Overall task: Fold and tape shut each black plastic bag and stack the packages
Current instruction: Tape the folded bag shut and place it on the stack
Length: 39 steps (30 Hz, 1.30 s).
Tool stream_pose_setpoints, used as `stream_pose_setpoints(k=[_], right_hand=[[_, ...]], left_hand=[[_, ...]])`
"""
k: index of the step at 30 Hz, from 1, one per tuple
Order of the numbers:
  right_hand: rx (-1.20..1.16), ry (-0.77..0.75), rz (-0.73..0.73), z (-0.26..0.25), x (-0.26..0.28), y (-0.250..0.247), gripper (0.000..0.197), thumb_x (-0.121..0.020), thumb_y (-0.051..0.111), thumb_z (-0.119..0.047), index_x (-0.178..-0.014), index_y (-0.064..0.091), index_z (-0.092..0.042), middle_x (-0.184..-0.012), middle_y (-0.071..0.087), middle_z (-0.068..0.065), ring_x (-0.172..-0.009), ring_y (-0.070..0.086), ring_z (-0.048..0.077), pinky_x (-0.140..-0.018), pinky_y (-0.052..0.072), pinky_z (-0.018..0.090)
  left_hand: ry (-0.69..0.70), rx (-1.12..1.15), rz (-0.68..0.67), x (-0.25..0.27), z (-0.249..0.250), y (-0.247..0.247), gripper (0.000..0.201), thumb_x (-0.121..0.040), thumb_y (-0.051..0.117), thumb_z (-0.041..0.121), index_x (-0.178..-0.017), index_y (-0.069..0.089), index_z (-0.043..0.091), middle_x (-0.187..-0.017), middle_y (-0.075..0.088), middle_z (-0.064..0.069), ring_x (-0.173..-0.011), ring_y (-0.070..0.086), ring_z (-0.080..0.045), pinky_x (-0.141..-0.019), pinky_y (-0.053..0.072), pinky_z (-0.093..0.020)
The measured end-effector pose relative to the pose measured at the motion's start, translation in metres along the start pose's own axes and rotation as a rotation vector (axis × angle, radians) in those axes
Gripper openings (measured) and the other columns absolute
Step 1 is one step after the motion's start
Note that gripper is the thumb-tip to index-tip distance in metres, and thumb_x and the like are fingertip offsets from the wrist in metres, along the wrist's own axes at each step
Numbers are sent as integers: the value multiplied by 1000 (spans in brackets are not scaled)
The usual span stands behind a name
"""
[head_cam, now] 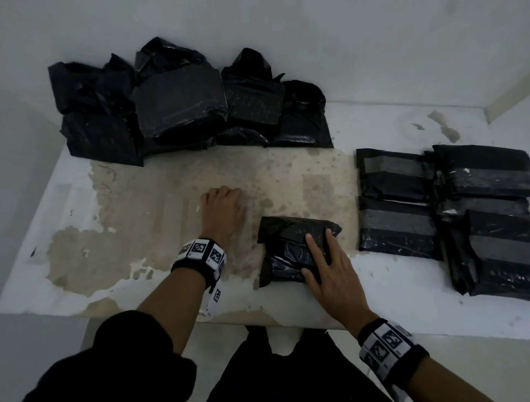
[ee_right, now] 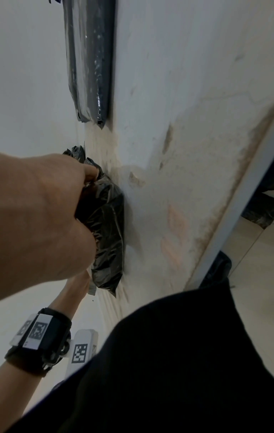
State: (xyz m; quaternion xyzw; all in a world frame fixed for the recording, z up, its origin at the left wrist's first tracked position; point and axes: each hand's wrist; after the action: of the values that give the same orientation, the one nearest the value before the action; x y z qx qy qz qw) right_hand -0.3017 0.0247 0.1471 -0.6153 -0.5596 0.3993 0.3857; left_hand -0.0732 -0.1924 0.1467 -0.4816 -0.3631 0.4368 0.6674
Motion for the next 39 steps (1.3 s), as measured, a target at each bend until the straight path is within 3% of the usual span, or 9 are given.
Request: stream_pose_setpoints(k=[8, 16, 18, 19, 21, 25, 31, 34, 39], right_hand=[[117, -129, 5, 3, -4, -11, 60, -101, 45, -41, -152, 44, -9, -164, 29, 12, -152, 28, 32, -116, 34, 50], [111, -236, -34, 5, -10, -15, 55, -97, 51, -29, -151, 47, -19, -146, 49, 14, -141, 42, 36, -105, 44, 47], [103, -245, -26, 3, -13, -18, 54, -94, 55, -26, -148, 51, -20, -139, 53, 16, -137, 45, 37, -105, 44, 48], [97, -249, -23, 2, -14, -20, 53, -93, 56, -25, -146, 54, -19, -136, 54, 16, -135, 46, 38, -105, 45, 48], [85, -258, -12, -1, -17, -22, 49, -92, 58, -25, -140, 59, -17, -131, 56, 14, -133, 48, 37, -104, 44, 49], [40, -300, -10, -7, -26, -26, 41, -94, 56, -30, -129, 65, -11, -129, 60, 8, -129, 52, 32, -102, 43, 46], [19, -332, 26, -19, -45, -35, 30, -98, 51, -33, -113, 68, -15, -103, 66, 1, -95, 61, 25, -84, 43, 38], [-31, -297, -50, -26, -53, -42, 40, -100, 46, -45, -125, 63, -19, -100, 66, 0, -89, 59, 24, -76, 45, 38], [-177, -151, -308, -27, -60, -54, 75, -87, 38, -81, -151, 38, -42, -110, 61, -10, -103, 49, 14, -89, 38, 34]], left_hand=[[-54, 0, 64, -11, 2, 6, 13, -92, 66, 29, -97, 66, 17, -105, 58, -8, -101, 51, -35, -91, 32, -43], [-45, 189, -9, -16, -11, -6, 5, -91, 68, 30, -92, 65, 26, -94, 69, 5, -103, 56, -24, -93, 28, -38], [-41, 351, -65, -14, -15, -14, 9, -90, 71, 27, -87, 63, 30, -89, 70, 7, -95, 62, -20, -98, 40, -43], [-54, 434, -84, -11, -15, -19, 11, -89, 72, 24, -85, 62, 29, -87, 70, 7, -90, 64, -18, -94, 47, -45], [-82, 537, -104, -5, -14, -32, 10, -89, 73, 19, -83, 65, 23, -86, 70, 4, -83, 65, -14, -82, 53, -36], [-45, 633, -140, 12, -7, -60, 6, -90, 73, 17, -87, 69, 15, -83, 71, 3, -77, 65, -8, -72, 51, -23], [-10, 743, -239, 39, 10, -99, 5, -93, 71, 13, -91, 68, 8, -81, 73, -3, -76, 73, -15, -75, 58, -31], [7, 817, -271, 48, 23, -122, 8, -94, 70, 13, -94, 67, 5, -83, 73, -8, -77, 74, -21, -72, 57, -31], [60, 1010, -384, 55, 49, -155, 7, -94, 67, 10, -94, 65, 3, -83, 74, -8, -79, 75, -28, -73, 61, -32]])
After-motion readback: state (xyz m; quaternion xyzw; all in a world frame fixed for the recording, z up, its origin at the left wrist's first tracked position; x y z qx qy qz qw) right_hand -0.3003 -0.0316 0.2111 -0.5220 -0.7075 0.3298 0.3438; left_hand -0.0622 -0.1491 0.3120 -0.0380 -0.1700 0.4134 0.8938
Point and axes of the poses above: each hand's wrist, its own x-axis away from the middle knuckle, its own y-axis out of the palm, z = x × y
